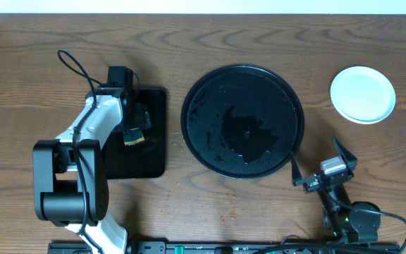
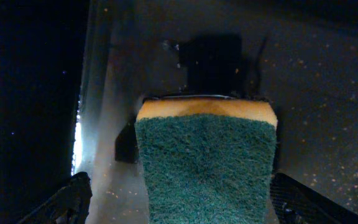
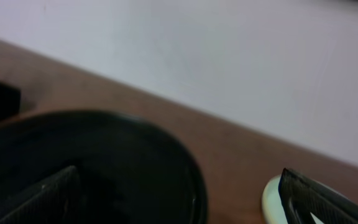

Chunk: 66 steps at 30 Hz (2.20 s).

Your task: Clean dirty plates on tray and stack at the side

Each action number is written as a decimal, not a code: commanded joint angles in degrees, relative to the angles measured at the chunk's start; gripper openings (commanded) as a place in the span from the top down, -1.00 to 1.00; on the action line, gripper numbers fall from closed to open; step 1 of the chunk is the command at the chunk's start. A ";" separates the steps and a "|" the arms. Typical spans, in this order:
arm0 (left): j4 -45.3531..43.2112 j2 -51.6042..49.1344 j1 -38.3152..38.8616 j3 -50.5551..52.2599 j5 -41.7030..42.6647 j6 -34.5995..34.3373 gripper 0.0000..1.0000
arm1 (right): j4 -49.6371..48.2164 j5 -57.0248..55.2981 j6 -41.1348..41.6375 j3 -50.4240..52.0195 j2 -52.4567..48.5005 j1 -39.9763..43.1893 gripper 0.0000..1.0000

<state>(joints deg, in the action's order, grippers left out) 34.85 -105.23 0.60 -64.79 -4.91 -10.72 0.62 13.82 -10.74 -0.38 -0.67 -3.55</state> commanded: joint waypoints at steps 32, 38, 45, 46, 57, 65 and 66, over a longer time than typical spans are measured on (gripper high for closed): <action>0.24 0.28 0.13 0.04 -0.72 -0.33 -0.84 | 2.43 -0.28 0.87 0.07 0.00 0.52 -0.98; 0.24 10.75 1.18 0.07 -0.70 -0.33 -0.84 | 2.43 -0.28 0.87 0.07 0.00 0.52 -0.98; 0.22 34.53 1.62 0.07 -0.70 -0.33 -0.84 | 2.43 -0.28 0.85 0.07 0.00 0.52 -0.98; 0.22 38.05 1.62 0.07 -0.72 -0.33 -0.84 | 2.43 -0.28 0.85 0.07 0.00 0.52 -0.99; 1.33 69.09 1.62 6.93 -0.94 -0.09 -0.83 | 2.43 -0.28 0.85 0.07 0.00 0.52 -0.98; -0.94 86.23 1.64 26.03 1.53 -1.42 -0.83 | 2.43 -0.28 0.87 0.07 0.00 0.52 -0.98; -2.69 87.97 1.64 28.61 1.92 -2.10 -0.83 | 2.43 -0.28 0.85 0.07 0.00 0.52 -0.99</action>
<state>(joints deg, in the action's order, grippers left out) 33.93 -21.08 2.26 -41.30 -4.45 -11.07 2.79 13.45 -10.74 -0.36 -0.84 -3.55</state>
